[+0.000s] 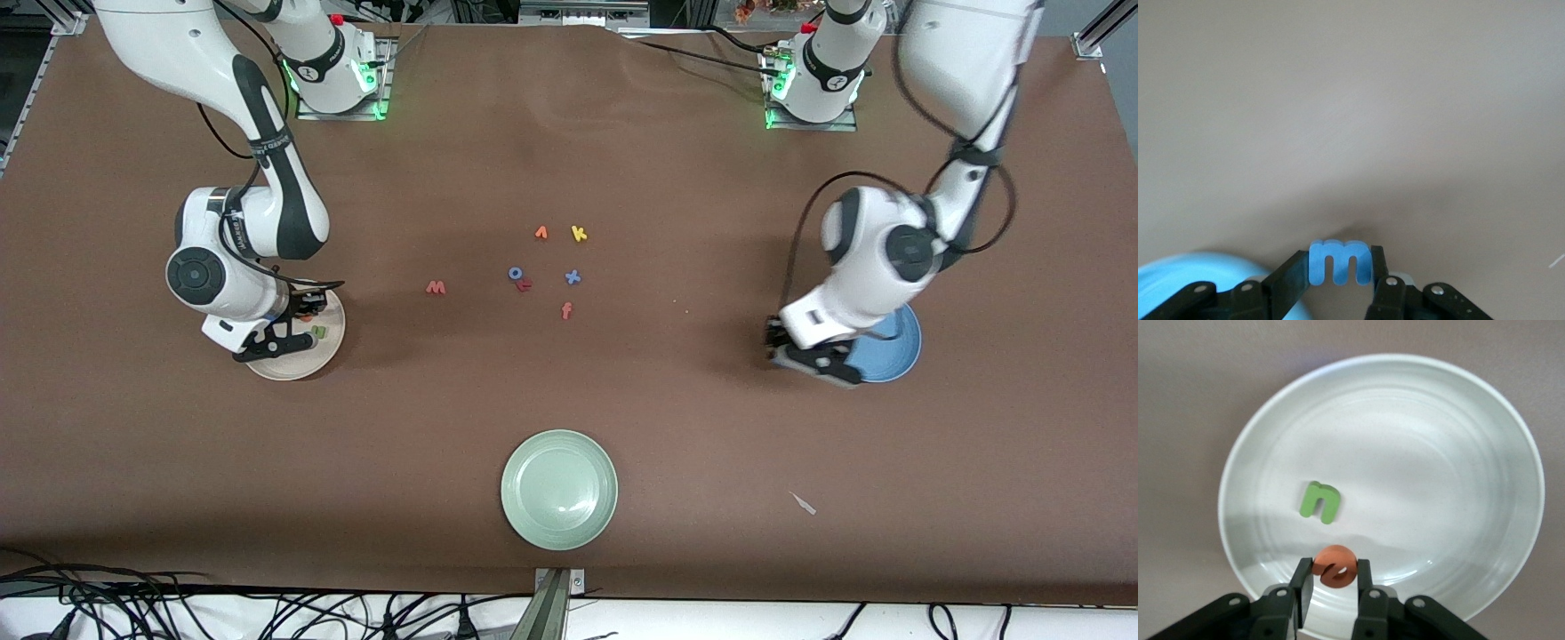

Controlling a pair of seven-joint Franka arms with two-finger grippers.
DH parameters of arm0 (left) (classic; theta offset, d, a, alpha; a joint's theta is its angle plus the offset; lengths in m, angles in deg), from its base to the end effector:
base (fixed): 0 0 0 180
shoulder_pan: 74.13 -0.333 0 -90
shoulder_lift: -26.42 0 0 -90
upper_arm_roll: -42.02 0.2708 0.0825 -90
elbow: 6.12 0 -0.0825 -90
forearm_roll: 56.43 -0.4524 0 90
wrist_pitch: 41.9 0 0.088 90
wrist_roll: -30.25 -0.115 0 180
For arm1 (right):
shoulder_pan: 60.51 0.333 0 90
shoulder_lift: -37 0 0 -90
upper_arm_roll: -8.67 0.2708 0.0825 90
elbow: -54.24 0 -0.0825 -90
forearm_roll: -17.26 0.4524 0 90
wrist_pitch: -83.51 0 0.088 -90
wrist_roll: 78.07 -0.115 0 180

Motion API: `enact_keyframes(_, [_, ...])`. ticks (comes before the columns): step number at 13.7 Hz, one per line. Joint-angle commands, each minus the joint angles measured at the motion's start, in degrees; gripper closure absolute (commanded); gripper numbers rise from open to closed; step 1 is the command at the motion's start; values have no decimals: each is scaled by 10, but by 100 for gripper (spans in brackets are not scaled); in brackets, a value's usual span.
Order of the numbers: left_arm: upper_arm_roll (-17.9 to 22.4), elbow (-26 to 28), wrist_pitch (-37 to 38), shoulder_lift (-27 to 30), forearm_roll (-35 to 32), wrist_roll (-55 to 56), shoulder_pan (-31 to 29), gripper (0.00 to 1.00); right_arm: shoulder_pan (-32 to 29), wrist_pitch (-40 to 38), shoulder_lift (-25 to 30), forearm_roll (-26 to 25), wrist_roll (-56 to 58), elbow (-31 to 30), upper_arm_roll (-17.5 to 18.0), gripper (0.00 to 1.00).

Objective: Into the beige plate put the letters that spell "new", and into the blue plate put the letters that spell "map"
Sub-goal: 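Drop the a on the beige plate while the left gripper drops the m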

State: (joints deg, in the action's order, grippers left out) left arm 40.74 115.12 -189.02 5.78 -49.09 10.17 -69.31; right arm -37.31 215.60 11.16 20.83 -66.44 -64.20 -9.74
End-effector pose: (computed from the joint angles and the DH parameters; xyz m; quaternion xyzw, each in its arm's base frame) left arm 0.6115 -0.0645 0.1459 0.9828 -0.1741 0.0501 0.0352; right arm 0.5895 0.0371 0.1046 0.9862 0.1276 -0.0963 0.0434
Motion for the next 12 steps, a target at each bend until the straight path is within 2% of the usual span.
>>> enact_keyframes(1, [-7,79,11,64,-15,-92,-73,63,4,3,26,1,7,-18,1,19])
enact_keyframes(2, [-4,82,21,68,-15,-111,-88,63,4,-11,32,6,-2,-14,1,0])
enact_keyframes(5, [42,78,19,53,-15,-164,-97,63,10,-75,36,38,-79,23,8,0])
enact_keyframes(7, [44,74,18,46,-13,-165,-97,59,11,-81,42,51,-164,24,25,0])
enact_keyframes(8, [44,73,18,44,-13,-165,-97,51,11,-79,44,53,-225,24,34,0])
enact_keyframes(10, [44,72,18,45,-11,-158,-97,0,11,-75,50,53,-349,24,60,0])
enact_keyframes(12, [44,72,18,45,-8,-156,-97,0,11,-70,52,53,-483,25,86,0])
